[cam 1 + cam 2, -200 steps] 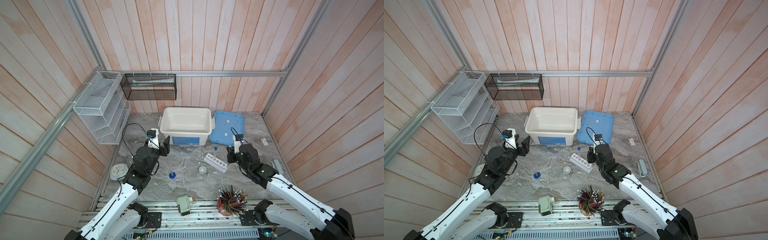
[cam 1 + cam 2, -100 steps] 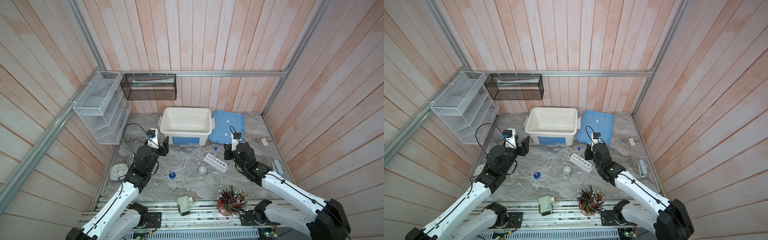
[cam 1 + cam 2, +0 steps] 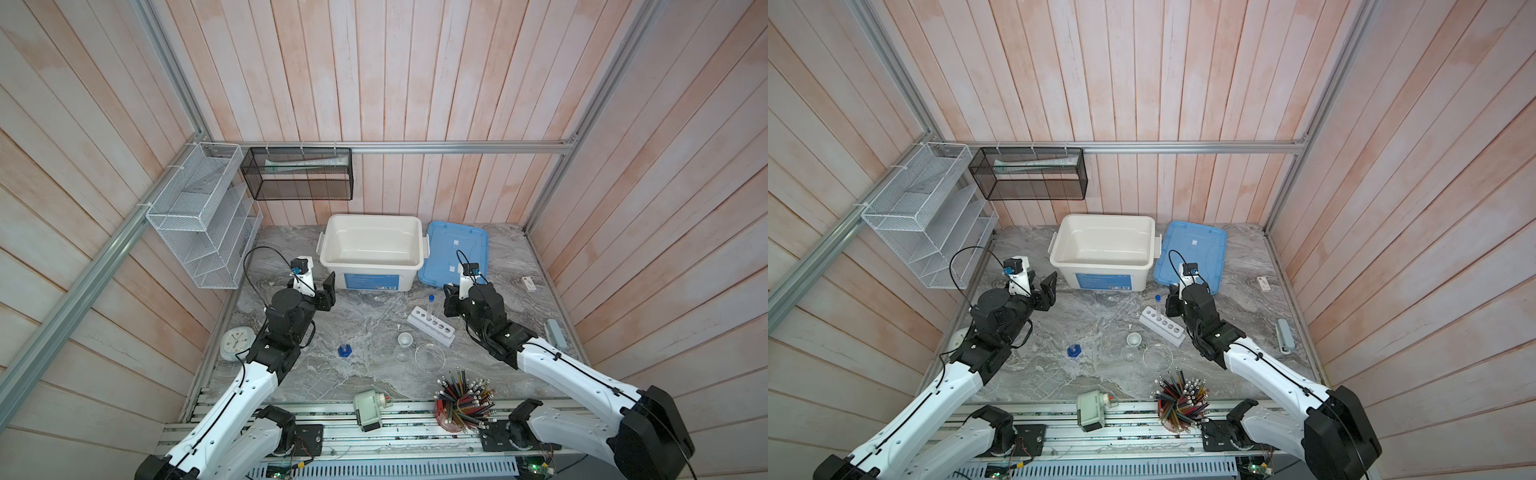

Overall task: Organize the chemistry lab equipment
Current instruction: 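Lower the white-capped tube into the white rack with the right gripper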

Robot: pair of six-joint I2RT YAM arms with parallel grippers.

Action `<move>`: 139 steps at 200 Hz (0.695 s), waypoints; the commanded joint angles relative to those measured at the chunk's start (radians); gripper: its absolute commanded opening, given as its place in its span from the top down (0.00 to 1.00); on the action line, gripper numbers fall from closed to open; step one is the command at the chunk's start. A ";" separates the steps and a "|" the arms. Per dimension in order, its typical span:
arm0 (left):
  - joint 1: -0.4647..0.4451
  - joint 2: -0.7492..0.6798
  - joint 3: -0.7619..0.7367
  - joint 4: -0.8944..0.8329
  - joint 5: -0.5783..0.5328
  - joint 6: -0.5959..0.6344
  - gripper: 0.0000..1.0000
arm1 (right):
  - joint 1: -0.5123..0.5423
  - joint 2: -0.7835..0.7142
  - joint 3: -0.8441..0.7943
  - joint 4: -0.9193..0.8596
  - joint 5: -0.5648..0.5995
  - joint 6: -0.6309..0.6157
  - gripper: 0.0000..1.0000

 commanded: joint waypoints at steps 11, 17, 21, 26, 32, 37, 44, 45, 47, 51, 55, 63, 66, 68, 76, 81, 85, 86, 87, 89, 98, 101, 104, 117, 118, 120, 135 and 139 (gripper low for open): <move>0.008 0.006 0.015 -0.002 0.025 -0.014 0.32 | -0.003 0.010 0.006 -0.001 -0.014 0.014 0.92; 0.009 0.006 0.015 -0.002 0.027 -0.015 0.32 | -0.002 0.008 0.007 -0.005 -0.015 0.013 0.92; 0.009 0.006 0.015 -0.002 0.028 -0.015 0.32 | -0.003 0.007 0.007 -0.008 -0.016 0.013 0.92; 0.009 0.008 0.016 -0.001 0.031 -0.015 0.32 | -0.003 0.004 0.009 -0.016 -0.015 0.013 0.92; 0.009 0.008 0.015 -0.002 0.032 -0.017 0.32 | -0.002 0.001 0.016 -0.030 -0.016 0.016 0.92; 0.009 0.009 0.015 -0.002 0.032 -0.018 0.32 | -0.003 -0.002 0.021 -0.040 -0.017 0.014 0.92; 0.010 0.010 0.016 -0.002 0.032 -0.017 0.32 | -0.001 -0.006 0.028 -0.049 -0.017 0.011 0.92; 0.010 0.010 0.017 -0.002 0.033 -0.018 0.32 | 0.000 -0.008 0.028 -0.051 -0.017 0.011 0.92; 0.011 0.010 0.016 -0.001 0.034 -0.018 0.32 | 0.001 -0.009 0.028 -0.053 -0.018 0.010 0.92; 0.011 0.011 0.016 -0.001 0.034 -0.018 0.32 | 0.002 -0.013 0.031 -0.056 -0.017 0.010 0.92; 0.011 0.013 0.016 0.000 0.036 -0.018 0.32 | 0.001 -0.016 0.033 -0.060 -0.017 0.010 0.92; 0.012 0.013 0.017 -0.001 0.039 -0.020 0.32 | 0.002 -0.022 0.033 -0.067 -0.018 0.009 0.92; 0.012 0.014 0.017 0.000 0.039 -0.021 0.32 | 0.002 -0.023 0.033 -0.067 -0.017 0.009 0.92; 0.012 0.015 0.018 -0.001 0.040 -0.021 0.32 | 0.002 -0.024 0.034 -0.068 -0.016 0.010 0.92; 0.013 0.016 0.017 -0.002 0.041 -0.021 0.32 | 0.004 -0.026 0.037 -0.077 -0.016 0.009 0.92; 0.013 0.016 0.018 -0.002 0.042 -0.021 0.32 | 0.003 -0.027 0.038 -0.080 -0.015 0.008 0.92; 0.013 0.016 0.019 -0.002 0.042 -0.022 0.32 | 0.005 -0.027 0.039 -0.082 -0.014 0.007 0.92; 0.013 0.017 0.020 -0.002 0.042 -0.022 0.32 | 0.005 -0.027 0.039 -0.082 -0.014 0.007 0.92; 0.013 0.017 0.019 -0.003 0.042 -0.022 0.32 | 0.005 -0.028 0.040 -0.083 -0.013 0.006 0.92; 0.013 0.016 0.017 -0.003 0.042 -0.023 0.32 | 0.006 -0.029 0.040 -0.085 -0.012 0.006 0.92; 0.014 0.016 0.017 -0.003 0.042 -0.023 0.32 | 0.007 -0.029 0.041 -0.092 -0.009 0.005 0.92; 0.014 0.016 0.017 -0.003 0.043 -0.022 0.32 | 0.008 -0.029 0.041 -0.093 -0.008 0.005 0.92; 0.014 0.016 0.017 -0.003 0.042 -0.021 0.32 | 0.008 -0.030 0.041 -0.094 -0.009 0.004 0.92; 0.014 0.016 0.017 -0.004 0.043 -0.023 0.32 | 0.008 -0.030 0.036 -0.091 -0.008 0.004 0.92; 0.014 0.016 0.017 -0.004 0.043 -0.023 0.32 | 0.008 -0.030 0.035 -0.090 -0.007 0.005 0.92; 0.014 0.016 0.018 -0.004 0.044 -0.023 0.32 | 0.009 -0.029 0.034 -0.089 -0.007 0.005 0.92; 0.014 0.017 0.019 -0.003 0.045 -0.023 0.32 | 0.010 -0.026 0.022 -0.078 -0.008 0.010 0.92; 0.014 0.018 0.019 -0.005 0.045 -0.023 0.32 | 0.010 -0.024 0.020 -0.073 -0.008 0.011 0.92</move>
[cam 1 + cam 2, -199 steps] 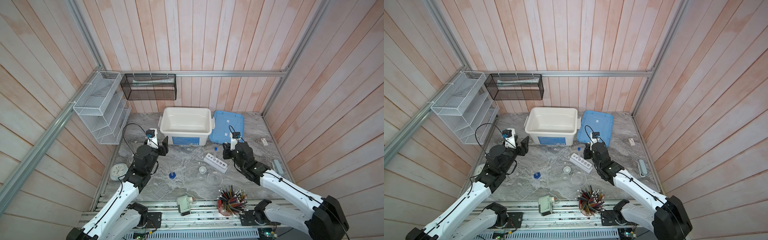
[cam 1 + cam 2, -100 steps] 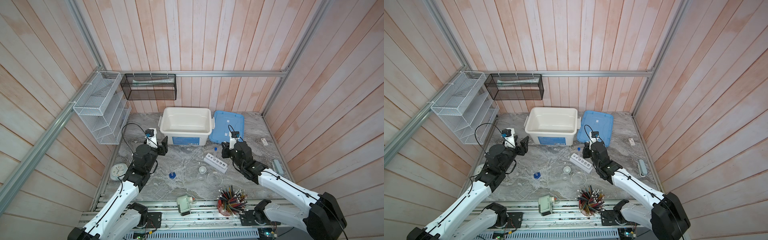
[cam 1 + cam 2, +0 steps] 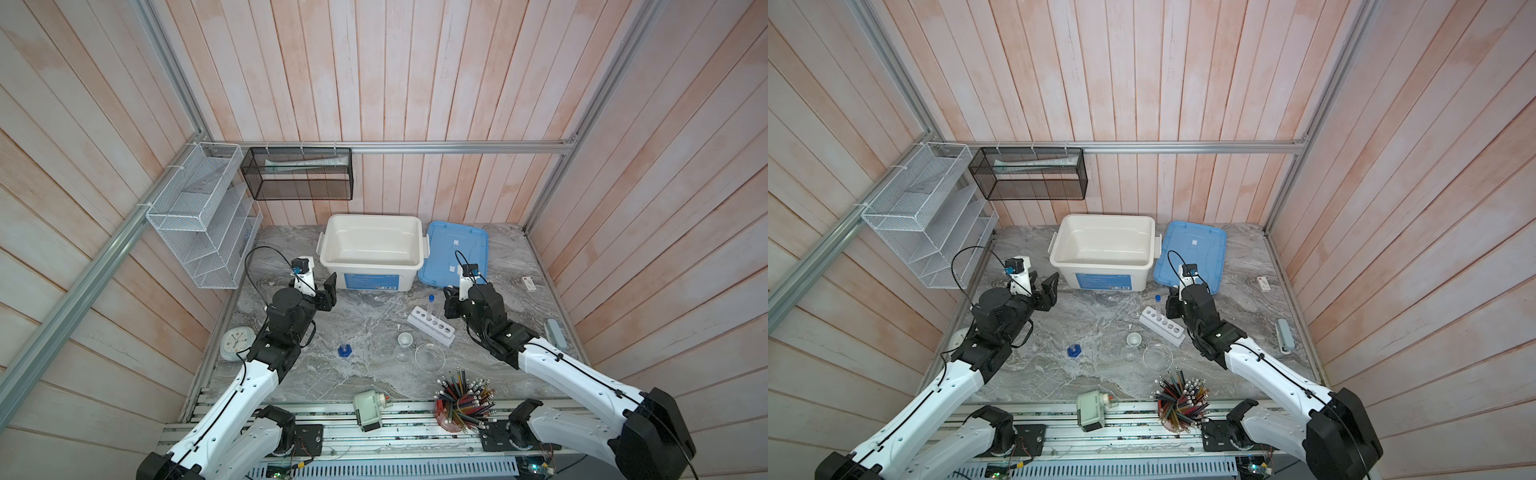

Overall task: Organize the chemistry lab equipment
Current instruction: 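Lower the white-capped tube into the white rack with the right gripper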

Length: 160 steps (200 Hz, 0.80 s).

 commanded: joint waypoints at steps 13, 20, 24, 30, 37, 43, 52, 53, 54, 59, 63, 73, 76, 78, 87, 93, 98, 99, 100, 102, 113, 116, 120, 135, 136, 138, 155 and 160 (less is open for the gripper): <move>0.007 0.003 0.017 -0.003 0.018 -0.007 0.32 | 0.007 -0.002 0.001 0.002 -0.002 0.008 0.92; 0.007 0.002 0.018 -0.004 0.019 -0.007 0.32 | 0.008 0.004 0.002 0.004 -0.002 0.008 0.92; 0.007 0.003 0.017 -0.004 0.019 -0.007 0.32 | 0.009 0.007 0.001 0.005 -0.002 0.007 0.92; 0.007 0.002 0.017 -0.004 0.018 -0.007 0.32 | 0.011 0.011 0.001 0.006 -0.002 0.004 0.92; 0.007 0.002 0.018 -0.004 0.018 -0.007 0.32 | 0.013 0.017 0.000 0.008 -0.002 -0.001 0.92; 0.007 0.003 0.017 -0.003 0.019 -0.007 0.32 | 0.013 0.021 -0.001 0.009 0.000 -0.006 0.92; 0.008 0.002 0.016 -0.003 0.018 -0.007 0.32 | 0.012 0.027 -0.008 0.018 0.004 -0.011 0.92; 0.008 0.002 0.016 -0.003 0.018 -0.007 0.32 | 0.012 0.028 -0.009 0.020 0.005 -0.013 0.92; 0.008 0.002 0.016 -0.003 0.018 -0.007 0.32 | 0.012 0.029 -0.010 0.022 0.006 -0.014 0.92; 0.009 0.002 0.017 -0.003 0.019 -0.006 0.32 | 0.013 0.034 -0.021 0.033 0.015 -0.018 0.92; 0.010 0.002 0.017 -0.001 0.020 -0.006 0.32 | 0.014 0.038 -0.030 0.044 0.023 -0.016 0.92; 0.009 0.002 0.019 -0.004 0.020 -0.005 0.32 | 0.014 0.048 -0.041 0.058 0.038 -0.017 0.92; 0.009 0.003 0.020 -0.005 0.019 -0.004 0.32 | 0.015 0.050 -0.043 0.059 0.038 -0.017 0.92; 0.009 0.003 0.020 -0.006 0.018 -0.004 0.32 | 0.015 0.052 -0.044 0.060 0.039 -0.018 0.92; 0.009 0.000 0.017 -0.006 0.016 -0.004 0.32 | 0.015 0.060 -0.042 0.064 0.035 -0.020 0.92; 0.009 -0.001 0.016 -0.005 0.015 -0.004 0.32 | 0.015 0.065 -0.042 0.066 0.033 -0.022 0.92; 0.009 -0.002 0.014 -0.004 0.016 -0.004 0.32 | 0.015 0.068 -0.041 0.070 0.033 -0.023 0.92; 0.009 -0.002 0.015 -0.004 0.016 -0.004 0.32 | 0.015 0.069 -0.041 0.070 0.032 -0.023 0.92; 0.009 -0.002 0.016 -0.004 0.016 -0.004 0.32 | 0.015 0.070 -0.042 0.071 0.032 -0.023 0.92; 0.009 -0.002 0.015 -0.004 0.016 -0.004 0.32 | 0.016 0.071 -0.041 0.072 0.034 -0.024 0.92; 0.009 0.003 0.018 -0.004 0.017 -0.004 0.32 | 0.017 0.078 -0.041 0.077 0.036 -0.027 0.92; 0.009 0.002 0.018 -0.004 0.017 -0.004 0.32 | 0.017 0.080 -0.040 0.077 0.038 -0.026 0.92; 0.009 0.002 0.016 -0.004 0.017 -0.004 0.32 | 0.020 0.083 -0.039 0.077 0.038 -0.028 0.92; 0.009 0.000 0.017 -0.004 0.016 -0.004 0.32 | 0.022 0.090 -0.036 0.081 0.040 -0.033 0.92; 0.009 0.000 0.017 -0.004 0.016 -0.004 0.32 | 0.023 0.091 -0.036 0.081 0.040 -0.033 0.92; 0.009 0.000 0.017 -0.004 0.016 -0.004 0.32 | 0.023 0.091 -0.036 0.082 0.041 -0.032 0.92; 0.010 -0.002 0.018 -0.004 0.014 -0.002 0.32 | 0.028 0.096 -0.039 0.089 0.046 -0.034 0.92; 0.010 -0.001 0.016 -0.004 0.014 -0.002 0.32 | 0.029 0.098 -0.040 0.091 0.046 -0.035 0.92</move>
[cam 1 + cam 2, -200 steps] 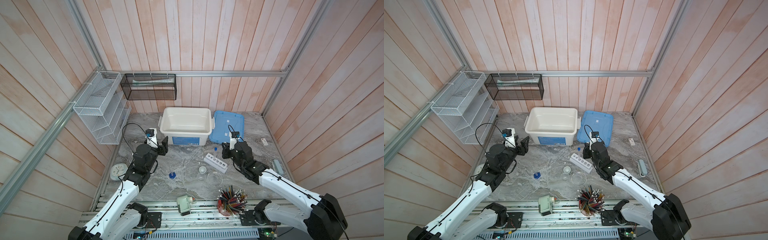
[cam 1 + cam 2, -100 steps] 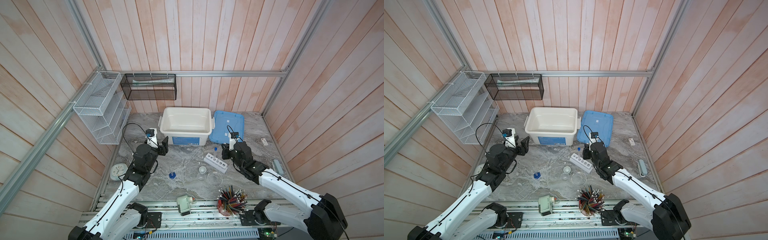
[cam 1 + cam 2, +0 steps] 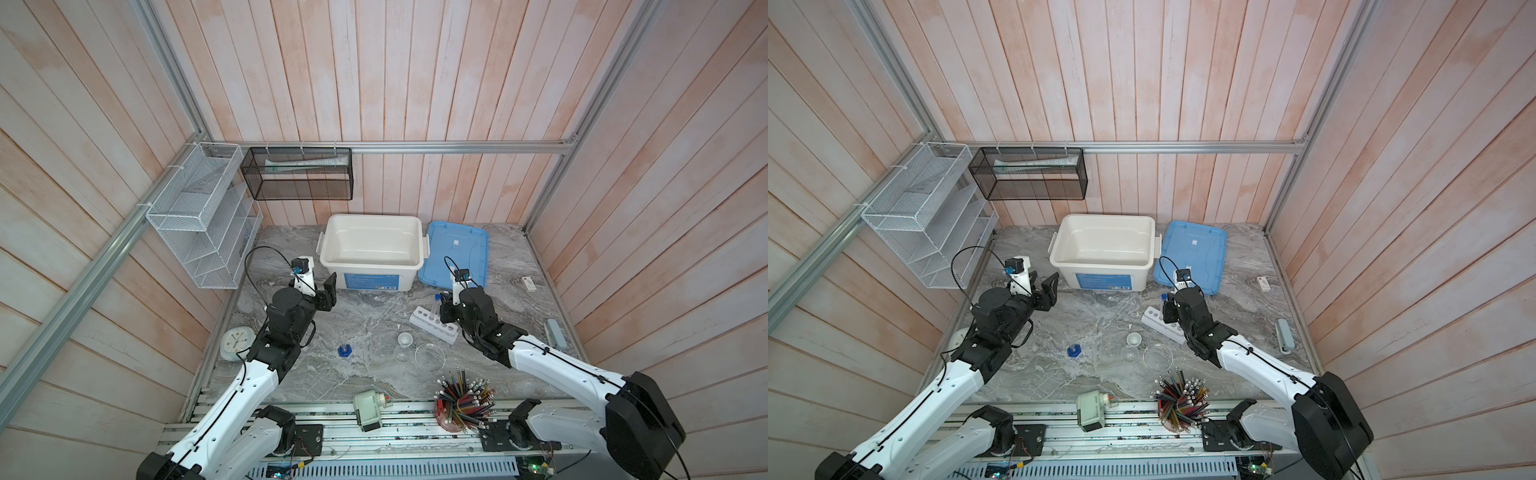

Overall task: Organize the chemistry lab equipment
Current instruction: 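Lower the white-capped tube into the white rack with the right gripper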

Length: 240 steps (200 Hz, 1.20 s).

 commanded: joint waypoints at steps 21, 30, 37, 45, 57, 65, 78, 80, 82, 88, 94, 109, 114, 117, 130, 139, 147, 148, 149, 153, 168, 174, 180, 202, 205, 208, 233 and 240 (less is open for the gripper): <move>0.008 0.001 0.017 -0.003 0.012 -0.001 0.32 | 0.012 0.020 -0.011 0.047 0.028 -0.015 0.92; 0.008 -0.001 0.016 -0.004 0.012 0.000 0.32 | 0.014 0.025 -0.010 0.049 0.028 -0.015 0.91; 0.008 -0.001 0.016 -0.004 0.011 0.001 0.32 | 0.015 0.028 -0.009 0.049 0.028 -0.017 0.91; 0.008 -0.003 0.016 -0.003 0.011 0.001 0.32 | 0.018 0.033 -0.008 0.050 0.029 -0.018 0.91; 0.010 -0.003 0.016 -0.003 0.011 0.002 0.32 | 0.019 0.039 -0.006 0.052 0.031 -0.021 0.91; 0.010 -0.002 0.016 -0.002 0.011 0.002 0.32 | 0.020 0.042 -0.004 0.053 0.034 -0.025 0.91; 0.010 -0.003 0.016 -0.004 0.011 0.002 0.32 | 0.022 0.047 -0.005 0.054 0.038 -0.029 0.91; 0.010 -0.004 0.016 -0.003 0.011 0.002 0.32 | 0.023 0.048 -0.004 0.055 0.040 -0.030 0.91; 0.010 -0.004 0.016 -0.002 0.011 0.002 0.32 | 0.023 0.049 -0.005 0.055 0.040 -0.030 0.91; 0.010 -0.005 0.017 -0.002 0.011 0.002 0.32 | 0.025 0.049 -0.006 0.058 0.044 -0.032 0.91; 0.011 -0.005 0.016 -0.002 0.011 0.002 0.32 | 0.026 0.051 -0.006 0.059 0.045 -0.033 0.91; 0.011 -0.005 0.016 -0.002 0.012 0.002 0.32 | 0.034 0.057 -0.007 0.063 0.054 -0.039 0.91; 0.011 -0.004 0.015 -0.002 0.012 0.002 0.32 | 0.038 0.059 -0.006 0.063 0.061 -0.042 0.91; 0.011 -0.004 0.016 -0.002 0.012 0.002 0.32 | 0.040 0.060 -0.007 0.063 0.062 -0.042 0.91; 0.011 -0.004 0.016 -0.002 0.012 0.002 0.32 | 0.049 0.065 -0.005 0.062 0.072 -0.047 0.91; 0.011 -0.004 0.015 -0.003 0.013 0.002 0.32 | 0.051 0.066 -0.007 0.063 0.075 -0.047 0.91; 0.011 -0.004 0.016 -0.002 0.014 0.002 0.32 | 0.052 0.069 -0.009 0.065 0.075 -0.048 0.91; 0.011 -0.003 0.015 -0.002 0.014 0.002 0.32 | 0.052 0.069 -0.009 0.066 0.074 -0.048 0.91; 0.011 -0.004 0.015 -0.002 0.014 0.002 0.32 | 0.052 0.070 -0.010 0.066 0.073 -0.048 0.91; 0.011 -0.004 0.014 -0.002 0.014 0.002 0.32 | 0.052 0.070 -0.011 0.066 0.073 -0.045 0.91; 0.011 -0.003 0.014 -0.002 0.015 0.004 0.32 | 0.054 0.070 -0.021 0.079 0.073 -0.044 0.91; 0.011 -0.002 0.014 -0.002 0.015 0.004 0.32 | 0.055 0.069 -0.026 0.084 0.073 -0.042 0.91; 0.011 -0.003 0.013 -0.003 0.015 0.004 0.32 | 0.056 0.069 -0.030 0.087 0.072 -0.041 0.91; 0.011 -0.004 0.015 -0.002 0.017 0.006 0.32 | 0.057 0.058 -0.051 0.101 0.074 -0.035 0.91; 0.011 -0.003 0.014 -0.002 0.017 0.006 0.32 | 0.057 0.055 -0.055 0.104 0.075 -0.035 0.91; 0.011 -0.003 0.014 -0.002 0.018 0.006 0.32 | 0.057 0.051 -0.057 0.105 0.075 -0.033 0.91; 0.011 -0.001 0.015 -0.001 0.021 0.006 0.32 | 0.056 0.022 -0.086 0.126 0.092 -0.025 0.92; 0.011 0.000 0.015 -0.001 0.023 0.006 0.32 | 0.057 0.015 -0.092 0.130 0.096 -0.025 0.92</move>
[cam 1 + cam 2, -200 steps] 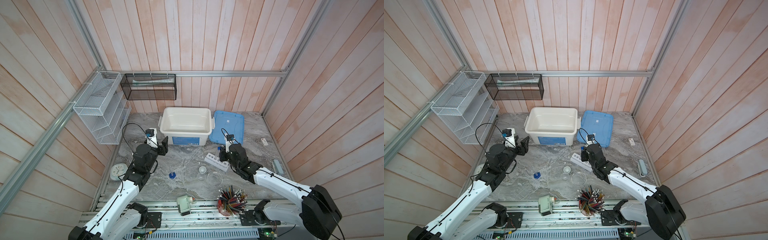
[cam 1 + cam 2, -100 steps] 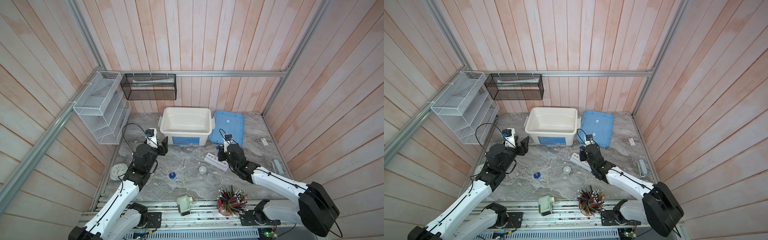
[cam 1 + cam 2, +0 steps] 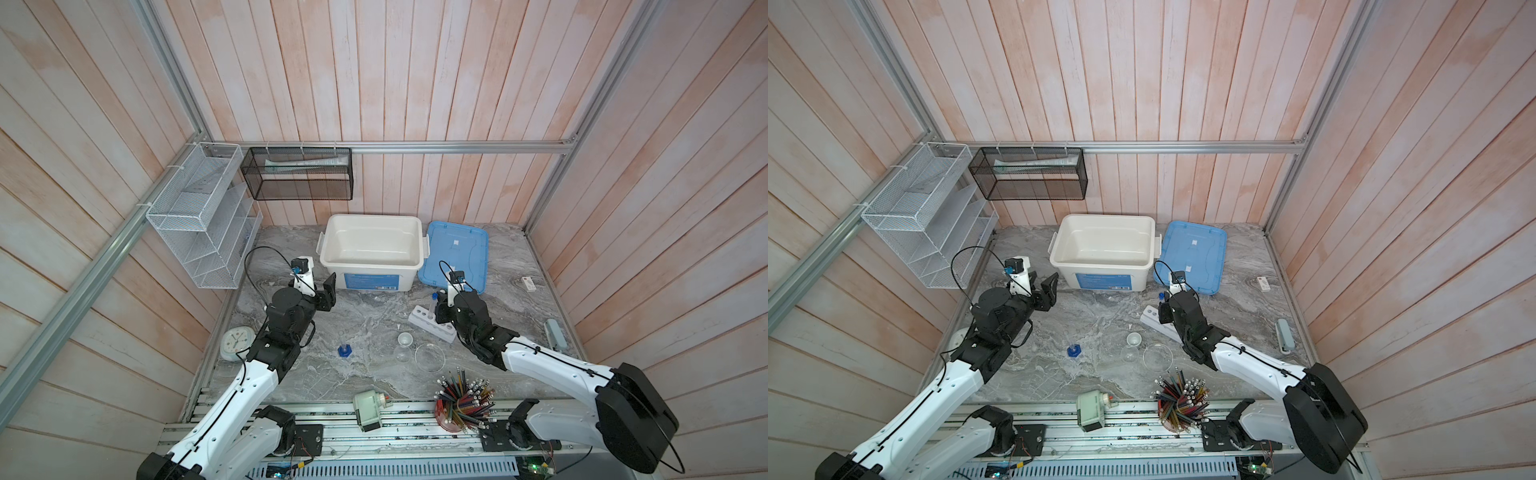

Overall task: Organize the chemistry lab equipment
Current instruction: 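Lower the white-capped tube into the white rack with the right gripper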

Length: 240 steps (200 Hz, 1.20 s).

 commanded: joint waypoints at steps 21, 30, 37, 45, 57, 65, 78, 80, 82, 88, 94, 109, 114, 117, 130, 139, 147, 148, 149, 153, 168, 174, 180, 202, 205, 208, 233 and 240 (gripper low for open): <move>0.006 0.000 0.014 0.005 0.023 0.005 0.32 | 0.010 -0.038 -0.050 -0.020 0.026 0.007 0.92; 0.006 0.000 0.016 0.005 0.025 0.005 0.32 | 0.010 -0.043 -0.055 -0.017 0.028 0.006 0.92; 0.006 0.001 0.014 0.005 0.026 0.005 0.32 | 0.011 -0.045 -0.057 -0.015 0.030 0.005 0.92; 0.006 0.002 0.015 0.005 0.028 0.005 0.32 | 0.011 -0.048 -0.059 -0.012 0.030 0.003 0.92; 0.006 0.003 0.014 0.005 0.029 0.005 0.32 | 0.014 -0.048 -0.062 -0.008 0.032 0.002 0.92; 0.006 0.000 0.014 0.005 0.031 0.006 0.32 | 0.017 -0.048 -0.062 -0.003 0.031 -0.002 0.92; 0.006 -0.001 0.014 0.005 0.031 0.007 0.32 | 0.024 -0.042 -0.064 0.002 0.039 -0.007 0.92; 0.006 0.000 0.015 0.005 0.031 0.007 0.32 | 0.024 -0.042 -0.065 0.003 0.039 -0.006 0.92; 0.006 0.001 0.015 0.005 0.031 0.007 0.32 | 0.025 -0.041 -0.065 0.003 0.040 -0.008 0.92; 0.006 -0.001 0.015 0.005 0.032 0.007 0.32 | 0.028 -0.039 -0.065 0.004 0.046 -0.008 0.92; 0.006 -0.001 0.015 0.005 0.032 0.007 0.32 | 0.031 -0.035 -0.065 0.006 0.048 -0.010 0.92; 0.006 -0.002 0.015 0.005 0.034 0.009 0.32 | 0.040 -0.034 -0.066 0.010 0.058 -0.013 0.92; 0.006 -0.003 0.015 0.005 0.034 0.010 0.32 | 0.043 -0.033 -0.067 0.011 0.062 -0.015 0.92; 0.006 -0.002 0.015 0.005 0.034 0.010 0.32 | 0.045 -0.033 -0.068 0.013 0.065 -0.015 0.92; 0.006 -0.002 0.014 0.006 0.036 0.010 0.32 | 0.051 -0.035 -0.072 0.014 0.076 -0.016 0.92; 0.007 -0.003 0.015 0.007 0.038 0.011 0.32 | 0.055 -0.038 -0.075 0.015 0.085 -0.011 0.92; 0.006 -0.003 0.014 0.005 0.040 0.011 0.32 | 0.059 -0.041 -0.080 0.015 0.091 -0.007 0.92; 0.006 -0.003 0.015 0.006 0.040 0.011 0.32 | 0.060 -0.041 -0.080 0.016 0.092 -0.006 0.92; 0.006 -0.003 0.015 0.006 0.040 0.011 0.32 | 0.059 -0.041 -0.080 0.016 0.093 -0.006 0.92; 0.006 -0.002 0.014 0.006 0.040 0.011 0.32 | 0.064 -0.044 -0.080 0.016 0.097 -0.004 0.92; 0.006 -0.003 0.015 0.006 0.042 0.011 0.32 | 0.073 -0.050 -0.085 0.019 0.116 -0.007 0.92; 0.006 -0.004 0.015 0.007 0.042 0.011 0.32 | 0.074 -0.052 -0.087 0.017 0.121 -0.006 0.92; 0.006 -0.005 0.014 0.006 0.043 0.012 0.32 | 0.076 -0.055 -0.089 0.016 0.126 -0.006 0.92; 0.006 -0.008 0.015 0.005 0.044 0.013 0.32 | 0.077 -0.060 -0.099 0.017 0.139 -0.004 0.90; 0.006 -0.008 0.014 0.005 0.045 0.013 0.32 | 0.077 -0.060 -0.099 0.016 0.140 -0.003 0.90; 0.006 -0.009 0.014 0.005 0.046 0.013 0.32 | 0.077 -0.060 -0.100 0.015 0.140 -0.002 0.89; 0.006 -0.010 0.014 0.005 0.048 0.012 0.32 | 0.078 -0.067 -0.099 0.011 0.146 0.004 0.81; 0.006 -0.010 0.015 0.005 0.048 0.011 0.32 | 0.078 -0.070 -0.096 0.006 0.150 0.003 0.78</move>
